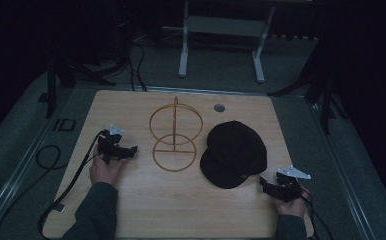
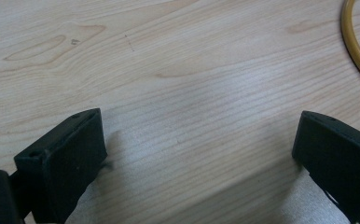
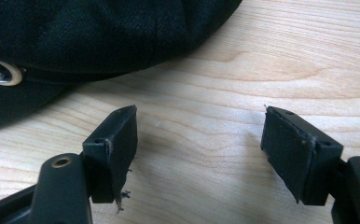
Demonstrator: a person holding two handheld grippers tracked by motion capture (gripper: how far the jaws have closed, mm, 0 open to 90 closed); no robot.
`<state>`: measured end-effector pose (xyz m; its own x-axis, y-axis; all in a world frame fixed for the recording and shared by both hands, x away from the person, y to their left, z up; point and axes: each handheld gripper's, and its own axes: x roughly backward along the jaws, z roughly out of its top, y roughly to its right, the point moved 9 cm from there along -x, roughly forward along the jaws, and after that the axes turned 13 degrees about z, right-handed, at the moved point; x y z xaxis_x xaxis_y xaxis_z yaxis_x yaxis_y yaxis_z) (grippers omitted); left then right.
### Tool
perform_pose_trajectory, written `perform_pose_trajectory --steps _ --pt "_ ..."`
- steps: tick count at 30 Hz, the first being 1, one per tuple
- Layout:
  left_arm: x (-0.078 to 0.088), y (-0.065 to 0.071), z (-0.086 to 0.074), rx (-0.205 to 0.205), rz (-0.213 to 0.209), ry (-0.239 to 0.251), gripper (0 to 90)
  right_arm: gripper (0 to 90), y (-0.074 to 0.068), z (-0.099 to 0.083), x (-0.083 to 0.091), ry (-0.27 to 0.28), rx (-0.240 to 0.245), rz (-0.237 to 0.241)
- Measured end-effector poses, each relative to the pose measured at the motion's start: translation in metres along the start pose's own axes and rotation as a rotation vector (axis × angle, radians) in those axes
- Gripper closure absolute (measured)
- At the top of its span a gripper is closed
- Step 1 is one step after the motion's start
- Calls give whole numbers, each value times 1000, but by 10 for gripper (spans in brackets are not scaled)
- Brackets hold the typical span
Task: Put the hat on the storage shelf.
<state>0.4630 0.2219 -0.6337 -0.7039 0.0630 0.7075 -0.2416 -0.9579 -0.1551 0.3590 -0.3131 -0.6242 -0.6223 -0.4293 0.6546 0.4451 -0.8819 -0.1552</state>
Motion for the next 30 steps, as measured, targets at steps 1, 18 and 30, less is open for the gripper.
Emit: perform_pose_trajectory --steps 1,18,30 --pt "0 0 0 0 0 0 23 272 0 0 0 0 1 1" --pt "0 0 0 0 0 0 23 437 -7 -3 9 -105 73 91" --pt "0 0 0 0 0 0 23 435 -27 5 21 -181 155 144"
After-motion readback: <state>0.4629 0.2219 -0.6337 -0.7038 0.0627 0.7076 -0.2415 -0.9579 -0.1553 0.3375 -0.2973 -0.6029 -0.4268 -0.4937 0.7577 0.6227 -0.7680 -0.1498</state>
